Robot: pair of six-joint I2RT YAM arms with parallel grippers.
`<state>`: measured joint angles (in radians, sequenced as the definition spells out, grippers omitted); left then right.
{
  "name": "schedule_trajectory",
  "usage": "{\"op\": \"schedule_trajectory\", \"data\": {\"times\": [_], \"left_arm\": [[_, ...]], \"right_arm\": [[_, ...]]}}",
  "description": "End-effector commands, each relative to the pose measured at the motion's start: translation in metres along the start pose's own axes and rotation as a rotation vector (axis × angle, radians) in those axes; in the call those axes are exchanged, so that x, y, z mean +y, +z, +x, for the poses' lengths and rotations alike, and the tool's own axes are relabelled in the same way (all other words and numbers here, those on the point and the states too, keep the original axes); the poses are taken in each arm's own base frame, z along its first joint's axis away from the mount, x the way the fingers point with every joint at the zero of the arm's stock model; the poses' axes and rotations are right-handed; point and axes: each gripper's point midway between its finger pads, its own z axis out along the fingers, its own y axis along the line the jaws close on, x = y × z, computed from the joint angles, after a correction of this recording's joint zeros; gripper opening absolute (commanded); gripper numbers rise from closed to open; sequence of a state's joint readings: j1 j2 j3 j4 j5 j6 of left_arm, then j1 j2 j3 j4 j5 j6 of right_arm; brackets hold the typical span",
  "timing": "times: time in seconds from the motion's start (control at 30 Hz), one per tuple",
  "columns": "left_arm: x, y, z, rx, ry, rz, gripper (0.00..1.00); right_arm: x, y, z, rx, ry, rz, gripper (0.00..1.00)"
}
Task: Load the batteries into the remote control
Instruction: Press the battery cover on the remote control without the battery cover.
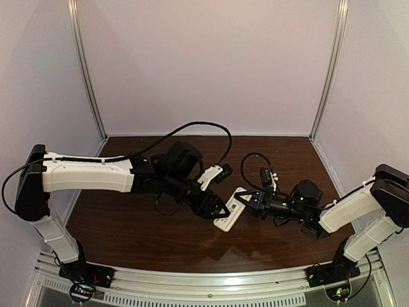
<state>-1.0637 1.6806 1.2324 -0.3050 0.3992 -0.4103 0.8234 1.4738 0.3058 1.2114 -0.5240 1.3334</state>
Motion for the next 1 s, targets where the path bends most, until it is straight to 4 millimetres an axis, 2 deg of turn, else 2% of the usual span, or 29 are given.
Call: {"op": "schedule_trajectory", "data": {"times": [0.0, 0.53, 0.83, 0.9, 0.97], "left_arm": [[0.026, 0.017, 0.039, 0.112, -0.01, -0.063, 0.55], [0.03, 0.026, 0.068, 0.222, 0.027, -0.119, 0.55], [0.035, 0.026, 0.077, 0.256, 0.017, -0.143, 0.56], [0.035, 0.025, 0.075, 0.249, 0.012, -0.147, 0.58], [0.032, 0.021, 0.064, 0.21, 0.014, -0.149, 0.61]], "right_arm": [[0.083, -0.01, -0.015, -0.052, -0.106, -0.281, 0.0], [0.093, -0.011, -0.023, -0.061, -0.15, -0.266, 0.0], [0.099, -0.013, -0.025, -0.053, -0.166, -0.277, 0.0], [0.098, -0.012, -0.024, -0.047, -0.179, -0.265, 0.0], [0.095, -0.011, -0.024, -0.044, -0.193, -0.24, 0.0]]}}
